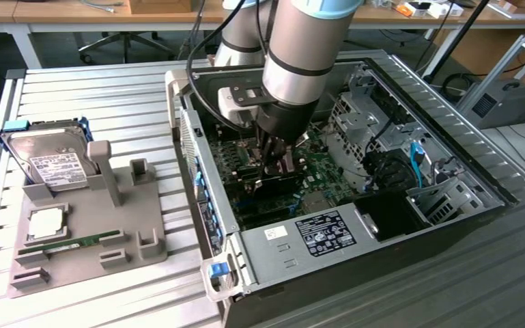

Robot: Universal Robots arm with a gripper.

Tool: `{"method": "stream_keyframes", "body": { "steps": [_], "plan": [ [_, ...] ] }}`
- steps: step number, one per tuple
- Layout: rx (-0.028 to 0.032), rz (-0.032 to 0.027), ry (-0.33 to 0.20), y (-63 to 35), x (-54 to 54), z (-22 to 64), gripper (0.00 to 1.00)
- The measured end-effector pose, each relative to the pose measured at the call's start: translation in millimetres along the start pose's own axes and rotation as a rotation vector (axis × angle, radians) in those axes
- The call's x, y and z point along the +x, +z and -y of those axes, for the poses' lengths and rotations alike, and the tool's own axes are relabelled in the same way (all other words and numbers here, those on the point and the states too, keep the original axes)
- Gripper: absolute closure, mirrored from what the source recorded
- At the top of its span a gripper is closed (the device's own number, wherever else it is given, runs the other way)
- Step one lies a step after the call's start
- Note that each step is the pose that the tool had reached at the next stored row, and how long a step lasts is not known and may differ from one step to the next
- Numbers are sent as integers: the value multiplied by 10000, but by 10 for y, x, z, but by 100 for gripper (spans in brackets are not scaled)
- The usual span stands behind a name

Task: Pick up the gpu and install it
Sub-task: 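Press down on the gpu until it lock into place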

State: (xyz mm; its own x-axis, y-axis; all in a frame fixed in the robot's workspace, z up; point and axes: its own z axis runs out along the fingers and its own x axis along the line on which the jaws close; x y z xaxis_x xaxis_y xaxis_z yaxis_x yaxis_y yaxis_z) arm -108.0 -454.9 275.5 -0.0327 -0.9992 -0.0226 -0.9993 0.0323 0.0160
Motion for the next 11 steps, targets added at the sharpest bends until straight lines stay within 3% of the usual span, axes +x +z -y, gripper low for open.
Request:
{"method": "stream_keyframes", "body": {
  "steps": [11],
  "plan": [
    [-1,-2,0,1,-6,-39,89]
  ]
}}
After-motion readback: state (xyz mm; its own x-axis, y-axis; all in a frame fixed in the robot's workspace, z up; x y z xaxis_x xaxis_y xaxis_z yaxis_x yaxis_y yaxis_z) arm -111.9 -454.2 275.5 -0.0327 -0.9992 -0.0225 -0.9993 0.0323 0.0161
